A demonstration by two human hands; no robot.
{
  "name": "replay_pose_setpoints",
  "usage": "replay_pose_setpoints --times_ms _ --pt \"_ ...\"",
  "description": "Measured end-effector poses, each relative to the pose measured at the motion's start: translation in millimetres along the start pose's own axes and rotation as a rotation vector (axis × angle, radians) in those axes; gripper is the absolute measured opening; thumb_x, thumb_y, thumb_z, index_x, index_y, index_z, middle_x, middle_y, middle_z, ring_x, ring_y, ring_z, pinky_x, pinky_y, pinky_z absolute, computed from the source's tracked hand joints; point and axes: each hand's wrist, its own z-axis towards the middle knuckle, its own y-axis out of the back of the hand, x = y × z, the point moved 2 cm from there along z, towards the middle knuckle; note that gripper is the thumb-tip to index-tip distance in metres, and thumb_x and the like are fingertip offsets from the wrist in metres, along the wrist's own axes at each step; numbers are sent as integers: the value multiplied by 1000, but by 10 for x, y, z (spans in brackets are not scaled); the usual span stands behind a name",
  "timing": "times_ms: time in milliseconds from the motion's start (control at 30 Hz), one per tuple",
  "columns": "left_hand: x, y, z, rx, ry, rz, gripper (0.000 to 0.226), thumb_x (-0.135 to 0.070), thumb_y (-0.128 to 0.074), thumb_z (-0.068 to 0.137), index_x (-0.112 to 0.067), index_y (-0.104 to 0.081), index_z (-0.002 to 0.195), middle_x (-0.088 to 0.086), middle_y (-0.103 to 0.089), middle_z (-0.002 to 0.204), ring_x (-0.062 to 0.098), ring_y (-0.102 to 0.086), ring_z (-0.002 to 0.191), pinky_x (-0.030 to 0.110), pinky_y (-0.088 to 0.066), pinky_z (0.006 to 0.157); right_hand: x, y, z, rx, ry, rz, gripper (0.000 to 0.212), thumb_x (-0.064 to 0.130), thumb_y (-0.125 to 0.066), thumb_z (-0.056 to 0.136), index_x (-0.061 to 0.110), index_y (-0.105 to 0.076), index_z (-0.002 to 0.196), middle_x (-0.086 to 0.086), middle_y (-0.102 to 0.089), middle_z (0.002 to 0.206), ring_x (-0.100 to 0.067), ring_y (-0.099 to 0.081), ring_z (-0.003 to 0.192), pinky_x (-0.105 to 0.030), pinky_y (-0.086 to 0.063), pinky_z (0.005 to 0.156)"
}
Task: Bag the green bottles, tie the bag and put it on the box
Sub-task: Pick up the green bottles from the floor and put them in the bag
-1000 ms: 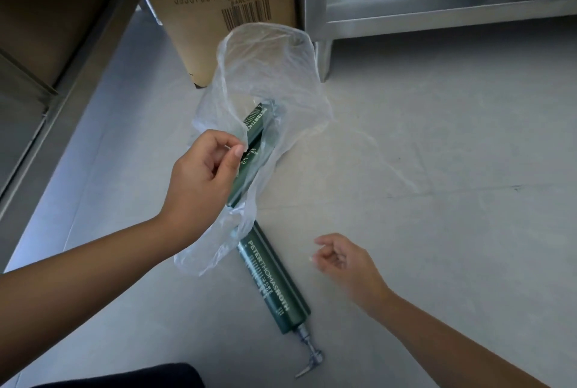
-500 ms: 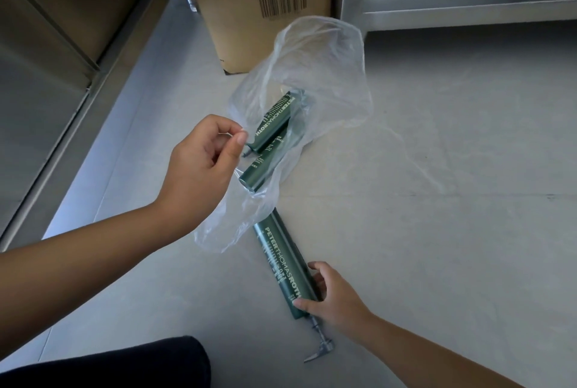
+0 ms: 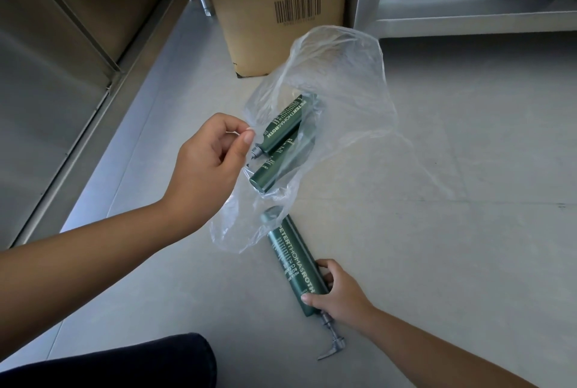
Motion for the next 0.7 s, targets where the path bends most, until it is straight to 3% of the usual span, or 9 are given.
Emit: replay_pose_setpoints --times_ms 100,233,367,533,633,700 --pt "-16 -7 21 -10 -9 6 17 -25 -51 91 -34 -49 77 14 -42 51 33 -34 51 31 -31 47 58 104 -51 6 -21 50 60 22 -74 71 24 -42 122 10 -58 94 -5 -61 83 -15 -51 60" --pt "-17 -44 75 -26 -14 5 16 -26 -51 90 -35 -49 77 -1 -44 47 27 -34 49 31 -33 50 105 271 -131 -37 -31 145 59 21 -76 70 26 -44 120 -2 -60 97 -17 -64 87 -31 -58 70" --pt "-40 -114 139 -29 -13 -8 17 -26 -51 91 -35 -49 76 -11 -49 45 11 -36 47 28 -33 50 136 510 -229 -131 -20 235 59 21 -76 72 24 -45 122 -4 -60 96 -16 -63 85 -23 -53 62" --pt "-126 -175 291 -77 -34 -22 20 -24 -51 91 -36 -49 75 -15 -53 47 5 -41 45 22 -36 50 281 923 -432 -318 5 399 54 16 -75 73 21 -48 120 -9 -62 95 -23 -65 81 -28 -55 59" --pt "-178 -230 368 -104 -49 -42 22 -23 -52 91 -37 -49 74 -10 -53 48 3 -42 44 16 -36 47 461 1168 -578 -412 78 462 52 13 -74 72 21 -50 118 -14 -65 99 -30 -66 86 -41 -56 72" --pt "-207 -283 400 -109 -58 -62 21 -23 -52 91 -36 -49 74 -11 -53 49 2 -43 45 18 -38 49 616 1307 -685 -443 131 474 51 15 -73 73 24 -50 117 -13 -67 99 -27 -67 84 -40 -54 72"
